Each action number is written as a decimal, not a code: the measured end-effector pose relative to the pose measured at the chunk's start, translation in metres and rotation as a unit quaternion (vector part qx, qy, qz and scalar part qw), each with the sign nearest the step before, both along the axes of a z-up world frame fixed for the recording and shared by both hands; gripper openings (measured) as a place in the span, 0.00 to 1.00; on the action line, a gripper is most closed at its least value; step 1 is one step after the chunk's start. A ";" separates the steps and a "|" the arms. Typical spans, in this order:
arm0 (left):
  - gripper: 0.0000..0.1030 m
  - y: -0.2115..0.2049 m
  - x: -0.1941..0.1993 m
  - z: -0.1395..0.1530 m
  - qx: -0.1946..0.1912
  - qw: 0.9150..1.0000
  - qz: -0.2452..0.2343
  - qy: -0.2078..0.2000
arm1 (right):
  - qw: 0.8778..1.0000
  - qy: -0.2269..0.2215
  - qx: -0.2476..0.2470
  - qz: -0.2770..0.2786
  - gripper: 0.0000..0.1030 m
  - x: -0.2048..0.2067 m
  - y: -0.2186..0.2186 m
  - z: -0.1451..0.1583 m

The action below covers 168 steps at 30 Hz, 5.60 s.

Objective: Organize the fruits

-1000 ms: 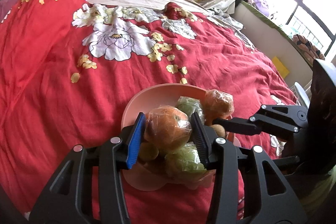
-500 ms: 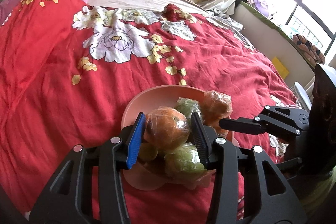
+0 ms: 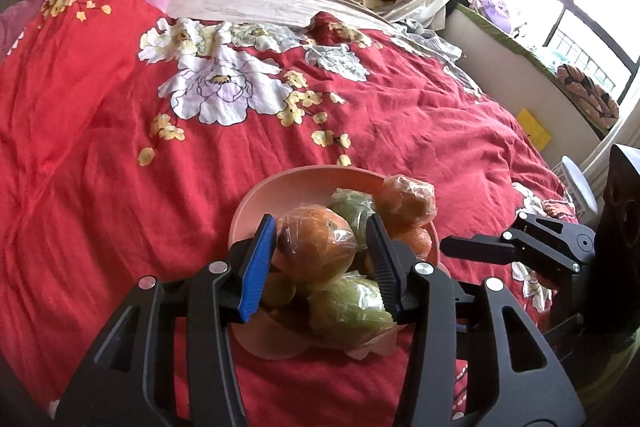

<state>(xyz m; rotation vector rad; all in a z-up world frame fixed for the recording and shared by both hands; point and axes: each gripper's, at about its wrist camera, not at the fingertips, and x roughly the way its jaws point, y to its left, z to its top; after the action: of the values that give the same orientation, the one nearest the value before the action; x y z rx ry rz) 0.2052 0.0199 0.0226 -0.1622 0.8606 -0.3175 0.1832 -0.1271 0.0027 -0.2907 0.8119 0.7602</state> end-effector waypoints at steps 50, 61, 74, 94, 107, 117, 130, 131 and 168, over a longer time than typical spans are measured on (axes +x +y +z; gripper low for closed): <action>0.91 -0.017 -0.164 -0.012 0.051 0.990 0.130 -0.021 | 0.993 -0.038 0.021 -0.106 0.95 -0.092 -0.066 0.001; 0.91 -0.015 -0.168 -0.017 0.057 0.989 0.137 -0.016 | 0.992 -0.024 0.027 -0.121 0.95 -0.086 -0.073 -0.003; 0.91 -0.018 -0.167 -0.017 0.059 0.989 0.131 -0.018 | 0.992 -0.020 0.024 -0.119 0.96 -0.085 -0.073 -0.005; 0.91 -0.016 -0.167 -0.013 0.065 0.988 0.140 -0.022 | 0.992 -0.019 0.019 -0.123 0.96 -0.084 -0.075 -0.009; 0.91 -0.017 -0.168 -0.013 0.068 0.988 0.139 -0.018 | 0.992 -0.019 0.019 -0.124 0.96 -0.084 -0.074 -0.009; 0.91 -0.018 -0.167 -0.012 0.069 0.988 0.139 -0.017 | 0.992 -0.020 0.018 -0.123 0.96 -0.084 -0.075 -0.010; 0.91 -0.018 -0.168 -0.010 0.068 0.988 0.139 -0.020 | 0.992 -0.020 0.018 -0.124 0.96 -0.084 -0.074 -0.010; 0.91 -0.018 -0.168 -0.010 0.068 0.988 0.139 -0.020 | 0.992 -0.020 0.018 -0.124 0.96 -0.084 -0.074 -0.010; 0.91 0.027 -0.133 0.000 0.049 0.981 0.186 -0.018 | 0.976 -0.025 0.036 -0.212 0.95 -0.047 -0.119 -0.002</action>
<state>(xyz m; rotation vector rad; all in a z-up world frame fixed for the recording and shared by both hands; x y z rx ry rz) 0.0718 0.0464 0.0223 -0.2210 0.7894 0.0712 0.1366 -0.2461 0.0010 -0.0642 0.7634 0.3785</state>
